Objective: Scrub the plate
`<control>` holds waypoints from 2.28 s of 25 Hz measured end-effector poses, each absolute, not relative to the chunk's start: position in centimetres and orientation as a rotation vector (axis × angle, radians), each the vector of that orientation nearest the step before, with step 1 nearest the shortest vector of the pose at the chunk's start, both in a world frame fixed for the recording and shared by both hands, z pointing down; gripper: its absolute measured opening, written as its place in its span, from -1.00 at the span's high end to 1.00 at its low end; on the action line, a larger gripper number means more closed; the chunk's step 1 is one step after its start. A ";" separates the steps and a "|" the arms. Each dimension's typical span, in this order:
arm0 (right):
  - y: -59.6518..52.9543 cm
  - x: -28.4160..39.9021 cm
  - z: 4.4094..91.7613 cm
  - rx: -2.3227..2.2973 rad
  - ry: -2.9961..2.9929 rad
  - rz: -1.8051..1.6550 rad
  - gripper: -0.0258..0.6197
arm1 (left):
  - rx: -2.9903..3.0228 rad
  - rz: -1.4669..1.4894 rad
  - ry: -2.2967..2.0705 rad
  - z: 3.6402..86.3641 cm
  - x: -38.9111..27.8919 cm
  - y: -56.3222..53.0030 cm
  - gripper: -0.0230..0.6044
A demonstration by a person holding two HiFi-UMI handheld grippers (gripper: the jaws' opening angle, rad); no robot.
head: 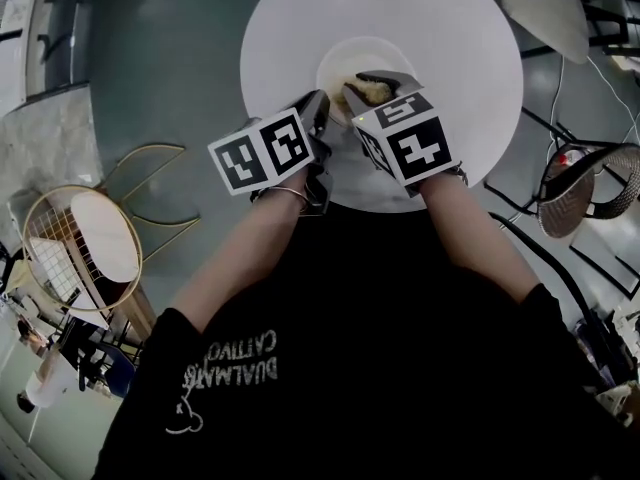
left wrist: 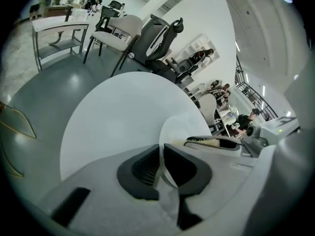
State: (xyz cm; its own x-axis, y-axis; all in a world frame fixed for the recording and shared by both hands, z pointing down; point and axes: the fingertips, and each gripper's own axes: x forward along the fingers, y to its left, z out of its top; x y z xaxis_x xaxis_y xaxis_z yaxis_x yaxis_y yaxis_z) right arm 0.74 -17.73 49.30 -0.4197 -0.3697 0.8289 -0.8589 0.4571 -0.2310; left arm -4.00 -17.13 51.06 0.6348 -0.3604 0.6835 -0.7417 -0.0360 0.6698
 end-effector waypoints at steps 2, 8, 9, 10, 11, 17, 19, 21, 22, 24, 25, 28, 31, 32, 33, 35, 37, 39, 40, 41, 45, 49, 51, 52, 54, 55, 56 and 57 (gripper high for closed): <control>-17.9 1.1 49.3 1.019 -1.979 0.858 0.65 | 1.648 0.412 -0.929 51.0 -4.0 -17.1 0.82; -18.5 3.2 49.3 1.043 -1.952 0.832 0.65 | 1.652 0.447 -0.951 50.9 -4.0 -16.9 0.82; -18.5 3.5 49.3 1.043 -1.952 0.829 0.65 | 1.652 0.455 -0.957 50.8 -4.1 -16.8 0.82; -18.5 3.7 49.2 1.042 -1.952 0.825 0.65 | 1.652 0.461 -0.962 50.7 -4.1 -16.8 0.82; -18.5 3.9 49.2 1.043 -1.952 0.820 0.65 | 1.652 0.462 -0.965 50.7 -4.2 -16.7 0.83; -18.8 5.8 49.3 1.044 -1.959 0.787 0.65 | 1.657 0.456 -0.989 50.9 -3.5 -16.8 0.82; -19.0 6.6 49.3 1.049 -1.960 0.784 0.65 | 1.656 0.455 -1.007 50.9 -3.2 -16.8 0.82; -19.1 7.3 49.2 1.056 -1.959 0.774 0.65 | 1.656 0.462 -1.030 50.9 -3.0 -16.8 0.82; -19.1 7.6 49.2 1.059 -1.957 0.766 0.65 | 1.657 0.469 -1.039 50.9 -3.0 -16.8 0.81; -19.2 8.1 49.2 1.065 -1.953 0.749 0.65 | 1.657 0.476 -1.050 51.0 -3.2 -16.6 0.81; -19.3 8.4 49.1 1.068 -1.952 0.738 0.65 | 1.656 0.476 -1.052 50.9 -3.3 -16.6 0.81; -19.7 9.1 48.6 1.070 -1.946 0.695 0.65 | 1.658 0.475 -1.055 50.7 -3.4 -16.6 0.81; -19.9 9.8 48.5 1.059 -1.948 0.685 0.65 | 1.654 0.469 -1.053 50.6 -3.1 -16.4 0.81; -20.0 9.9 48.5 1.055 -1.952 0.686 0.65 | 1.650 0.465 -1.053 50.6 -3.1 -16.4 0.81; -20.1 9.9 48.5 1.053 -1.958 0.684 0.65 | 1.647 0.463 -1.056 50.7 -3.1 -16.4 0.81; -20.0 10.1 48.4 1.051 -1.967 0.681 0.65 | 1.640 0.461 -1.064 50.8 -3.1 -16.3 0.81; -19.9 10.6 48.4 1.055 -1.970 0.684 0.65 | 1.636 0.459 -1.073 50.9 -3.0 -16.1 0.81; -20.2 11.0 48.2 1.069 -1.973 0.689 0.65 | 1.631 0.454 -1.080 51.0 -3.1 -16.1 0.81; -20.4 11.2 48.1 1.077 -1.976 0.694 0.65 | 1.628 0.450 -1.082 50.9 -3.2 -16.2 0.81; -20.5 11.4 48.0 1.087 -1.978 0.700 0.65 | 1.625 0.445 -1.082 50.9 -3.2 -16.2 0.81; -21.0 12.8 47.6 1.133 -1.979 0.689 0.65 | 1.624 0.438 -1.093 50.7 -2.7 -16.3 0.81; -21.3 14.5 47.6 1.190 -1.963 0.691 0.65 | 1.615 0.423 -1.099 50.8 -2.5 -16.1 0.81; -21.5 15.1 47.2 1.227 -1.966 0.681 0.65 | 1.599 0.398 -1.105 50.8 -2.4 -15.8 0.81; -21.8 15.3 46.8 1.241 -1.972 0.667 0.65 | 1.591 0.384 -1.108 50.8 -2.4 -15.8 0.81; -22.4 15.2 45.7 1.245 -1.998 0.643 0.65 | 1.579 0.361 -1.115 50.6 -2.4 -15.9 0.82; -22.6 14.8 45.2 1.236 -2.020 0.633 0.65 | 1.574 0.352 -1.121 50.5 -2.3 -15.9 0.81; -22.6 14.2 44.7 1.217 -2.048 0.626 0.65 | 1.569 0.345 -1.127 50.5 -2.3 -15.9 0.81; -22.3 13.4 44.4 1.189 -2.080 0.623 0.65 | 1.565 0.338 -1.133 50.6 -2.2 -15.7 0.81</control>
